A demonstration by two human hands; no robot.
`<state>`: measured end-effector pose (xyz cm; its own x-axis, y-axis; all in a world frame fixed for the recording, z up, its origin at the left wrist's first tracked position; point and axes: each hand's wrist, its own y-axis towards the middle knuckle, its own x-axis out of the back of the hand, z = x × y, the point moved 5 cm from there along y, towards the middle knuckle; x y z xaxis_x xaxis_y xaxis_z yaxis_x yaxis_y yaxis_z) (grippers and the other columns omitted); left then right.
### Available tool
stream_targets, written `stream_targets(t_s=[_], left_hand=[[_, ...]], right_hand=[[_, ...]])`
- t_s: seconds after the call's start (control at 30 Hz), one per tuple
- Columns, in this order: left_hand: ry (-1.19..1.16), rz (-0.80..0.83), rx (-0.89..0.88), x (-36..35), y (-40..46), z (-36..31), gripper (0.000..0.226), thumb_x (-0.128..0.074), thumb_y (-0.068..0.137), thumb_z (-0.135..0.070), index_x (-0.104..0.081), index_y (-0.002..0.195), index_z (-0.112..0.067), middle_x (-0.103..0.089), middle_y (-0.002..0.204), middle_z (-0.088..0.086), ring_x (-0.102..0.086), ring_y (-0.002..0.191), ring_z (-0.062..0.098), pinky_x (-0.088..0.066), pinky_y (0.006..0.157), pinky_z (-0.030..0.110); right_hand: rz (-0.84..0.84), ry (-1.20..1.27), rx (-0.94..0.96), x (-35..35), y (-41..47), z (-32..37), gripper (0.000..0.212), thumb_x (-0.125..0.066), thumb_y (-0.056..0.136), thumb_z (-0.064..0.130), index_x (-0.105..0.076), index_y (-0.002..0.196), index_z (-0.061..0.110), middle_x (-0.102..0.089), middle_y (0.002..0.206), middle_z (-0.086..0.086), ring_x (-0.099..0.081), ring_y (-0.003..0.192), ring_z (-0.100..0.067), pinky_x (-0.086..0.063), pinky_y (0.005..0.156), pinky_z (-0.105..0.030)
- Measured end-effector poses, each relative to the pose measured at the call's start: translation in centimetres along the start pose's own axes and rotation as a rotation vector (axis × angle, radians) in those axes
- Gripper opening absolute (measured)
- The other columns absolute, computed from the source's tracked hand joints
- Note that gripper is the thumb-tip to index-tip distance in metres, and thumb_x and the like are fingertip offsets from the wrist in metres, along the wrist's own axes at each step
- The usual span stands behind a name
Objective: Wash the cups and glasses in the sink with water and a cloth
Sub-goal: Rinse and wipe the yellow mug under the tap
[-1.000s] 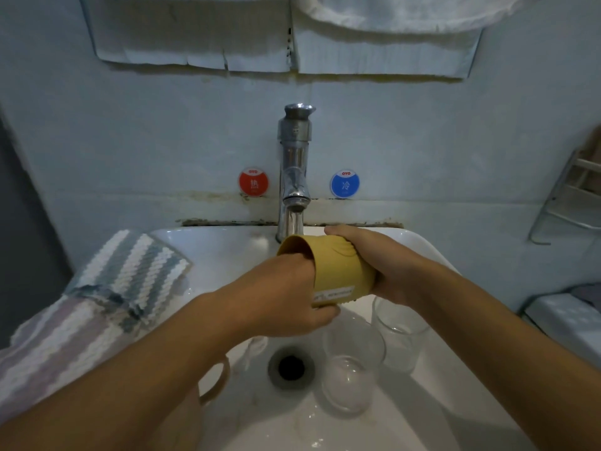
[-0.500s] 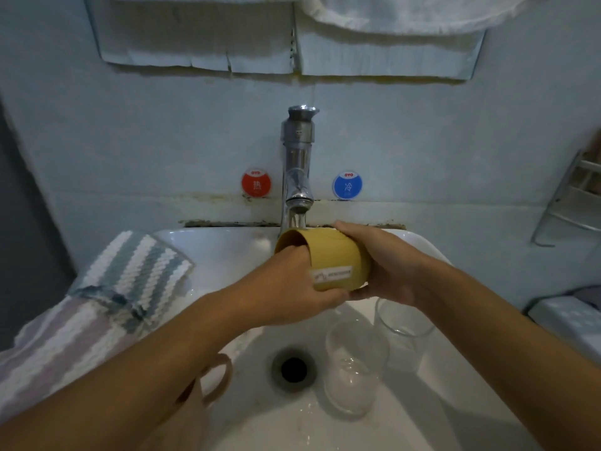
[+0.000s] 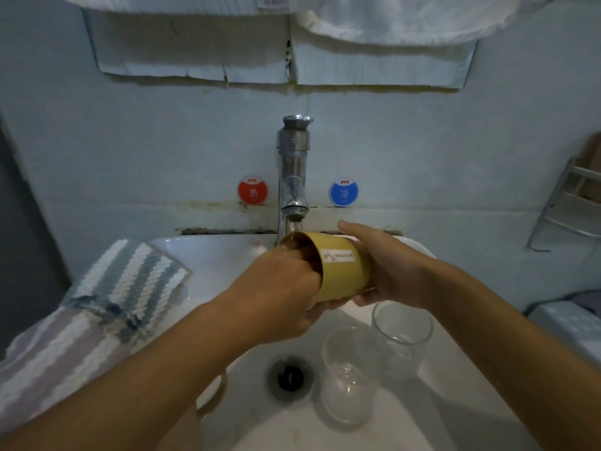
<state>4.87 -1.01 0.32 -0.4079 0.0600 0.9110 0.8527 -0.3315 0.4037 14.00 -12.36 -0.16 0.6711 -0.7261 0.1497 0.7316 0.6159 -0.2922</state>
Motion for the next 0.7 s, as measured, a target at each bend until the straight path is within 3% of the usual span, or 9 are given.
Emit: stream_targets(t_s=[0.13,0.27,0.37,0.43,0.57,0.7], left_hand=[[-0.057,0.016,0.040,-0.4,-0.1,-0.2,0.067,-0.065,0.091,-0.039,-0.038,0.149,-0.016,-0.050,0.146,0.001,-0.049,0.131,0.019,-0.035,0.104,0.020],[-0.141,0.057,0.062,-0.2,0.0,0.3,0.072,-0.067,0.089,-0.040,-0.035,0.150,-0.019,-0.048,0.146,-0.002,-0.049,0.129,0.015,-0.031,0.096,0.009],[-0.118,0.118,0.071,-0.5,-0.2,0.7,0.071,-0.067,0.087,-0.045,-0.035,0.147,-0.024,-0.049,0.142,-0.006,-0.049,0.125,0.012,-0.041,0.102,0.019],[-0.061,0.151,0.089,-0.8,-0.3,0.8,0.072,-0.063,0.090,-0.047,-0.030,0.150,-0.025,-0.043,0.148,-0.006,-0.044,0.131,0.013,-0.039,0.109,0.025],[-0.018,0.054,0.049,-0.1,0.4,0.5,0.062,-0.063,0.092,-0.039,-0.039,0.147,-0.023,-0.045,0.149,-0.003,-0.044,0.134,0.015,-0.029,0.108,0.022],[0.079,-0.005,0.055,0.2,0.7,1.0,0.074,-0.068,0.085,-0.049,-0.039,0.148,-0.024,-0.047,0.148,-0.002,-0.044,0.135,0.019,-0.034,0.115,0.036]], right_hand=[[-0.030,-0.015,0.068,-0.3,0.3,-0.1,0.036,-0.054,0.094,0.054,-0.061,0.119,0.028,-0.064,0.118,-0.007,-0.068,0.100,-0.030,-0.060,0.067,-0.040],[-0.108,-0.110,0.089,-0.1,1.0,-0.4,0.046,-0.046,0.094,0.062,-0.060,0.121,0.027,-0.066,0.111,-0.010,-0.069,0.087,-0.026,-0.054,0.052,-0.030],[-0.138,-0.103,0.085,0.2,1.4,-0.6,0.052,-0.044,0.094,0.065,-0.060,0.122,0.025,-0.067,0.109,-0.015,-0.068,0.080,-0.027,-0.049,0.046,-0.026],[-0.149,-0.118,0.089,0.3,1.6,-0.7,0.052,-0.044,0.093,0.067,-0.061,0.122,0.027,-0.067,0.109,-0.014,-0.068,0.082,-0.027,-0.049,0.046,-0.025],[-0.169,-0.102,0.055,0.3,1.8,-0.8,0.054,-0.046,0.092,0.068,-0.059,0.124,0.026,-0.068,0.108,-0.015,-0.068,0.081,-0.029,-0.047,0.044,-0.025],[-0.180,-0.049,-0.010,0.5,1.3,-1.0,0.051,-0.047,0.093,0.065,-0.056,0.123,0.024,-0.069,0.109,-0.017,-0.071,0.085,-0.033,-0.047,0.043,-0.024]])
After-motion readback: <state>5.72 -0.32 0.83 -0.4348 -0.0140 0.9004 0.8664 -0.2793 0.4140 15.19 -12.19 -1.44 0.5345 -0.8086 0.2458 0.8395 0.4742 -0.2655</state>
